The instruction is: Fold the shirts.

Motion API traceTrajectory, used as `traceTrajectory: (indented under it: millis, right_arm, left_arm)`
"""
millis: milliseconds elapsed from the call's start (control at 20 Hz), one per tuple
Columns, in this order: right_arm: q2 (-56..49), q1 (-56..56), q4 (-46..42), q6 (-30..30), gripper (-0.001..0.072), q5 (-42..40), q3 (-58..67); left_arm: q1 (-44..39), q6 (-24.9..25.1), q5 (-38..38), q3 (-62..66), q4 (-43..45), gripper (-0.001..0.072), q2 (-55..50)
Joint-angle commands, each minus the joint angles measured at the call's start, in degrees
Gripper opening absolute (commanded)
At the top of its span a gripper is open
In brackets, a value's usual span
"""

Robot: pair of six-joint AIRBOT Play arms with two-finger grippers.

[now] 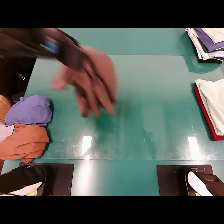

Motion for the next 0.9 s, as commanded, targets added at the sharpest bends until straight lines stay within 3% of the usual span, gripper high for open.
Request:
traceTrajectory:
  millis: [0,100,200,400,650,850]
  right_arm:
    - [0.6,0.0,0.0,0.0,0.0016,1.2,0.5]
    - [1.3,0.0,0.0,0.0,0.0015,1.4,0.5]
    - [2.1,0.0,-0.1,-1.0,0.0015,1.6,0.5]
    - [2.9,0.0,-2.1,-2.4,0.0016,1.9,0.5]
    - [1.9,0.0,-2.9,-2.3,0.0016,2.3,0.4]
    - [-0.6,0.0,-2.5,-2.3,0.0015,3.9,0.5]
  left_arm:
    - [-6.9,2.6,-5.0,0.2,-10.6,0.0583,-8.6]
    - [-6.6,2.9,-6.3,0.2,-9.6,0.0502,-11.7]
    - [-4.5,2.8,-7.6,-0.5,-5.0,0.05,-12.1]
    - [3.3,1.0,-8.3,-7.8,-4.8,0.05,-9.8]
    - [10.3,-2.8,5.1,-35.2,-10.0,0.05,-0.2]
    - [12.3,-3.1,20.5,-53.0,-23.7,0.05,1.6]
